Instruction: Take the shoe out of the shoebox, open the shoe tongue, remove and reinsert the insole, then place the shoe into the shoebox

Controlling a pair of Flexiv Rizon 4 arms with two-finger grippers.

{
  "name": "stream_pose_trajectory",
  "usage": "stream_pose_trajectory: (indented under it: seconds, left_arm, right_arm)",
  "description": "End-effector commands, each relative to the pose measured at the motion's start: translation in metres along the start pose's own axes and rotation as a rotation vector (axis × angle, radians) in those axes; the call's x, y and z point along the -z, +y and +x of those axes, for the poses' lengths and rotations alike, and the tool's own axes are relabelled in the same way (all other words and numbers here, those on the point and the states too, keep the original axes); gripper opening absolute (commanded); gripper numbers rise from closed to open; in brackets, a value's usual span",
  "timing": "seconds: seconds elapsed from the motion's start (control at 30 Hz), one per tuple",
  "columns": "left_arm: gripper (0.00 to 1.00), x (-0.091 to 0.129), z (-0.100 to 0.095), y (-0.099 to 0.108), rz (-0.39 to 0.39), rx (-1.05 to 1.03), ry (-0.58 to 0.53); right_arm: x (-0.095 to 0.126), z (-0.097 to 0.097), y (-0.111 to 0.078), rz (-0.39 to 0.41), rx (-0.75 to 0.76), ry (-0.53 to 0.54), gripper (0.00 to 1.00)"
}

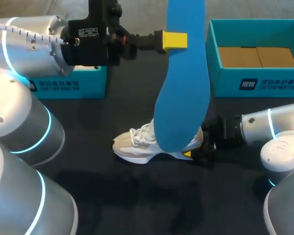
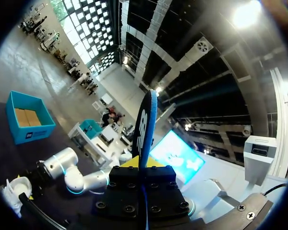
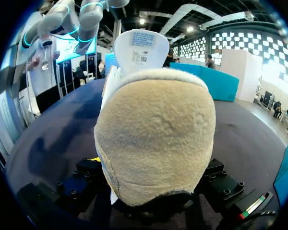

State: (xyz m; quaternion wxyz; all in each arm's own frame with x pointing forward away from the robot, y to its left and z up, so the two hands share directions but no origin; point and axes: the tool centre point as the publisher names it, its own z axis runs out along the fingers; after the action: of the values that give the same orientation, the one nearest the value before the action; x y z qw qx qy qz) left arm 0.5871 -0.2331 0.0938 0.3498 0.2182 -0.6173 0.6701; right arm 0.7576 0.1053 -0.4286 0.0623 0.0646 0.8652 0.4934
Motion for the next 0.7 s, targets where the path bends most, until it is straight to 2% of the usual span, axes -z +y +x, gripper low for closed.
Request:
stream_pose_trajectory:
  seconds: [0.03, 0.13, 0.17, 0.23, 0.27, 0.3, 0.37, 0.5, 0.7]
  left_arm:
    - [0.0, -0.002, 0.002, 0.003, 0.008, 0.0, -0.004]
    - [0.0, -0.002, 0.002, 0.003, 0.008, 0.0, -0.004]
    - [0.0, -0.002, 0.002, 0.003, 0.008, 0.0, -0.004]
    - [0.0, -0.002, 0.002, 0.003, 0.008, 0.0, -0.004]
    - [0.0, -0.002, 0.002, 0.003, 0.008, 0.0, -0.004]
    - [0.0, -0.002, 0.002, 0.003, 0.008, 0.0, -0.004]
    - [0.0, -0.002, 0.002, 0.003, 0.008, 0.0, -0.004]
    - [0.0, -0.002, 0.002, 0.003, 0.008, 0.0, -0.004]
    - [0.0, -0.002, 0.002, 0.003, 0.008, 0.0, -0.004]
  right_arm:
    - [-0.001, 0.001, 0.0, 0.006, -0.001, -0.001, 0.0]
    - [-0.001, 0.001, 0.0, 0.006, -0.001, -0.001, 0.0]
    - [-0.001, 0.001, 0.0, 0.006, -0.001, -0.001, 0.22]
    - [-0.001, 0.001, 0.0, 0.006, -0.001, -0.001, 0.74]
    - [-0.001, 0.001, 0.0, 0.006, -0.001, -0.001, 0.8]
    - [-0.001, 0.001, 0.0, 0.006, -0.001, -0.001, 1.0]
    - [-0.001, 0.001, 0.0, 0.006, -0.001, -0.001, 1.0]
    - [0.001, 0.0, 0.0, 0.064, 0.0, -0.015, 1.0]
    - [0.018, 0.0, -0.007, 0.131, -0.013, -0.041, 1.0]
